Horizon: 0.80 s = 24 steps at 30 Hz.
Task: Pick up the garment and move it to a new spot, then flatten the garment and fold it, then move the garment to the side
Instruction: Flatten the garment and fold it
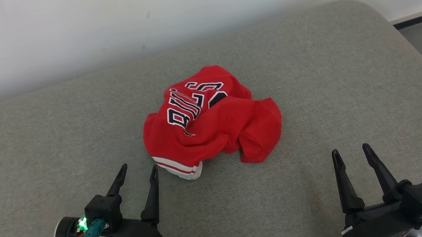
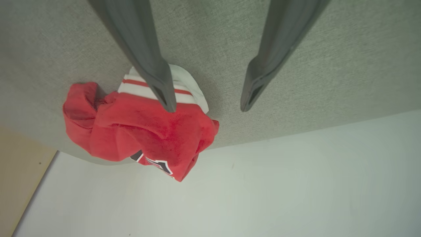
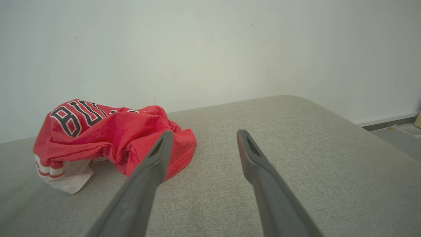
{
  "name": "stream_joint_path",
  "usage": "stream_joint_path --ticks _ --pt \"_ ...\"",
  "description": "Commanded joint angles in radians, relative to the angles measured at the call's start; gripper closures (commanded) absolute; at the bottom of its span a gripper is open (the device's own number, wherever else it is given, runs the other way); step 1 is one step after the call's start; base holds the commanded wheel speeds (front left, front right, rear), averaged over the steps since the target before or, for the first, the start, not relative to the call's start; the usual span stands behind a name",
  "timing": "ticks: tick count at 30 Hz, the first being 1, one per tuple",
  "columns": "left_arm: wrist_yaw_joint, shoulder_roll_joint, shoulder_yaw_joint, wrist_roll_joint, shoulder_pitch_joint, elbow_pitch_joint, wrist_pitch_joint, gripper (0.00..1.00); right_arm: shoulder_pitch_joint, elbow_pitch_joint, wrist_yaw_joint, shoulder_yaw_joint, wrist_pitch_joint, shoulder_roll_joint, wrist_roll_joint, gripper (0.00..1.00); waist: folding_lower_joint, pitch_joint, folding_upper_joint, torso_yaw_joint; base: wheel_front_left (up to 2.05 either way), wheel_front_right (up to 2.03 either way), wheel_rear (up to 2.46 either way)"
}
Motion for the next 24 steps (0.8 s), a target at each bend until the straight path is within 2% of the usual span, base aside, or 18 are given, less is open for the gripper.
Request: stream_joint_path --ticks 1,7,12,14,17,24 --pt "0.001 0.009 -0.023 -0.025 -0.041 0.035 -0.003 0.00 -0.016 -0.002 -0.002 0.003 -0.001 0.003 0.009 0.00 -0.0001 0.066 -0.0001 -0.066 0.00 0.00 0.00" --pt "0.001 0.019 -0.126 -0.114 -0.162 0.240 -0.001 0.00 -0.049 0.001 -0.002 0.013 -0.001 0.004 0.030 0.00 -0.0001 0.110 -0.0001 -0.110 0.00 0.00 0.00" --pt "0.001 0.008 -0.205 -0.173 -0.228 0.327 -0.001 0.00 -0.063 0.002 -0.002 0.018 -0.001 0.003 0.039 0.00 -0.0001 0.129 -0.0001 -0.123 0.00 0.00 0.00" --pt "0.001 0.010 -0.246 -0.199 -0.253 0.357 -0.001 0.98 -0.068 0.002 -0.002 0.019 -0.001 0.003 0.040 0.00 -0.0001 0.135 -0.0001 -0.126 0.00 0.00 0.00" --pt "0.001 0.008 -0.248 -0.230 -0.285 0.335 -0.003 1.00 -0.072 0.001 -0.002 0.015 -0.001 0.003 0.043 0.00 -0.0001 0.138 -0.0001 -0.126 0.00 0.00 0.00" --pt "0.001 0.029 -0.194 -0.188 -0.250 0.246 -0.003 1.00 -0.051 0.006 -0.002 0.004 -0.001 0.003 0.027 0.00 -0.0001 0.109 -0.0001 -0.090 0.00 0.00 0.00"
